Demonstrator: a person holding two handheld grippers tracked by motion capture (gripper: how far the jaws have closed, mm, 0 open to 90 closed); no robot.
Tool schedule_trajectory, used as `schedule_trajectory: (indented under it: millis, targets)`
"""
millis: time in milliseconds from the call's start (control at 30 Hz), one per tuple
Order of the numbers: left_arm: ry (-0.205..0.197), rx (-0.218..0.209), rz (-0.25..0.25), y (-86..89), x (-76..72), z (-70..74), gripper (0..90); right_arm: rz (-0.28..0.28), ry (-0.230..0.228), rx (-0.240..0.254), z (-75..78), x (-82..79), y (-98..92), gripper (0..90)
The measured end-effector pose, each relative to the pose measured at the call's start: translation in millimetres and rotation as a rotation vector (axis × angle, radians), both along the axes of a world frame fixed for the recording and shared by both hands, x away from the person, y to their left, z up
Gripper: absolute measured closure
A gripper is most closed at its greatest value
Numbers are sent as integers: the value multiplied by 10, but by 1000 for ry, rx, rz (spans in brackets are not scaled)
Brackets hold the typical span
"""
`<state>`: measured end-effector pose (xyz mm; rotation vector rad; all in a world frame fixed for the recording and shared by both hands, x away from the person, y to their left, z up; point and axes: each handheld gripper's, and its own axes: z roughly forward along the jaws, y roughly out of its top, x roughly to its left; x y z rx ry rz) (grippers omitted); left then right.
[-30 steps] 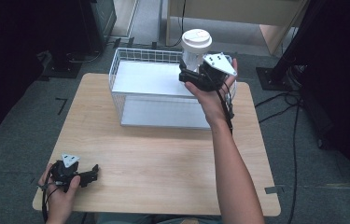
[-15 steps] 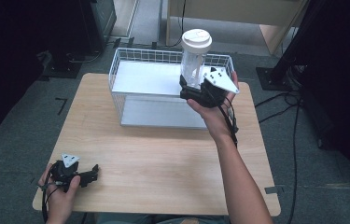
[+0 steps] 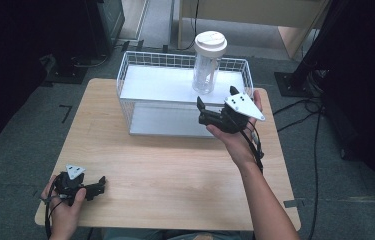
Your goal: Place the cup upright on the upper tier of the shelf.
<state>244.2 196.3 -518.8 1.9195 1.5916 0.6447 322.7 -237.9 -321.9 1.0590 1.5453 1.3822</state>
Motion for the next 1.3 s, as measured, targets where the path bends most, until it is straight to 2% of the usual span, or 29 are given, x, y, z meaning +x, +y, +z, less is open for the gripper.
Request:
schedule_trajectory:
  millis: [367, 700, 1000, 1100, 1300]
  targets:
    - [-1, 0, 0, 0, 0, -1, 2, 0, 16, -7, -149, -194, -144, 0]
    - [-4, -3, -2, -12, 4, -3, 2, -17, 39, -16, -354, -327, -323, 0]
    - [-2, -4, -2, -13, 4, -2, 2, -23, 55, -7, -528, -498, -483, 0]
    - [-1, -3, -3, -12, 3, -2, 2, -32, 64, 0, -628, -558, -568, 0]
    - [-1, -3, -4, -11, 3, -2, 2, -48, 83, 8, -759, -615, -681, 0]
